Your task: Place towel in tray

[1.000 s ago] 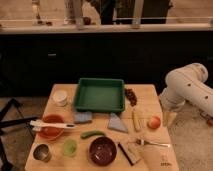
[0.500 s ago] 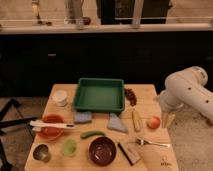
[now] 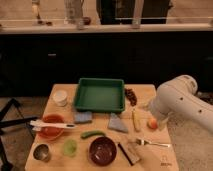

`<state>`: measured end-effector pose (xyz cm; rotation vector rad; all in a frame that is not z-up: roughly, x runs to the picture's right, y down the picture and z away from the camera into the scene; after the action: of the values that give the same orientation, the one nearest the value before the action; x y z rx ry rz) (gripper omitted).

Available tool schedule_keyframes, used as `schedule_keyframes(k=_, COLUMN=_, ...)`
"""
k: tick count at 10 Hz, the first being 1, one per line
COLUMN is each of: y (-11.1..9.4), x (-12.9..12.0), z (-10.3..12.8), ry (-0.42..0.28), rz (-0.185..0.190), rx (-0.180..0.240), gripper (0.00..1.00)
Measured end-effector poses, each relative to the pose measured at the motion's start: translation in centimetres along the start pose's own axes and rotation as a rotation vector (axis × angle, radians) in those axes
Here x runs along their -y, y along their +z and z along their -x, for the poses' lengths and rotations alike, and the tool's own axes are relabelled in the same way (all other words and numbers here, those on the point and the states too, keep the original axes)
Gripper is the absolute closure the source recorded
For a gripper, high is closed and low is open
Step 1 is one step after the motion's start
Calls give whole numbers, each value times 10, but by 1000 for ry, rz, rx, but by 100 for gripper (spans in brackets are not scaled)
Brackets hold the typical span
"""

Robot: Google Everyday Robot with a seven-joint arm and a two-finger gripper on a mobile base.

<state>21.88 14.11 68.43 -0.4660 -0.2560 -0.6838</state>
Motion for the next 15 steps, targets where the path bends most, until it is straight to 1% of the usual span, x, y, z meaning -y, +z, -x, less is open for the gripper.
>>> schedule_keyframes(k=1, y=1, x=0, z=3, ry=-32, rz=-1, rx=-1, gripper=20)
schedule_keyframes(k=4, y=1, x=0, z=3, ry=-40, rz=-1, rx=0, gripper=20)
schedule_keyframes(k=5, y=5, x=3, z=4, ry=-54, rz=6, rx=0, gripper=20)
schedule_keyframes(k=6, y=11, x=11, z=10, ry=-71, rz=10, rx=11, gripper=20)
schedule_keyframes(k=9, y=42, x=47, z=45, ry=-128, rz=49, rx=38, gripper=20)
schedule_keyframes(k=10, y=58, x=60, z=59, ry=-141, rz=58, rx=51, gripper=20)
schedule_keyframes(k=11, y=67, x=65, z=63, ry=-140, rz=60, rx=51, gripper=20)
schedule_keyframes(k=12, y=76, x=71, z=67, ry=-136, rz=57, rx=54, gripper=20)
schedule_keyframes(k=13, y=83, x=75, z=67, ry=-129, rz=48, rx=48, gripper=20)
schedule_keyframes(k=14, y=90, x=81, z=70, ry=-121, rz=23, rx=48, gripper=20)
schedule_keyframes(k=15, y=96, x=84, z=71, ry=-120, rz=11, rx=48, gripper=20)
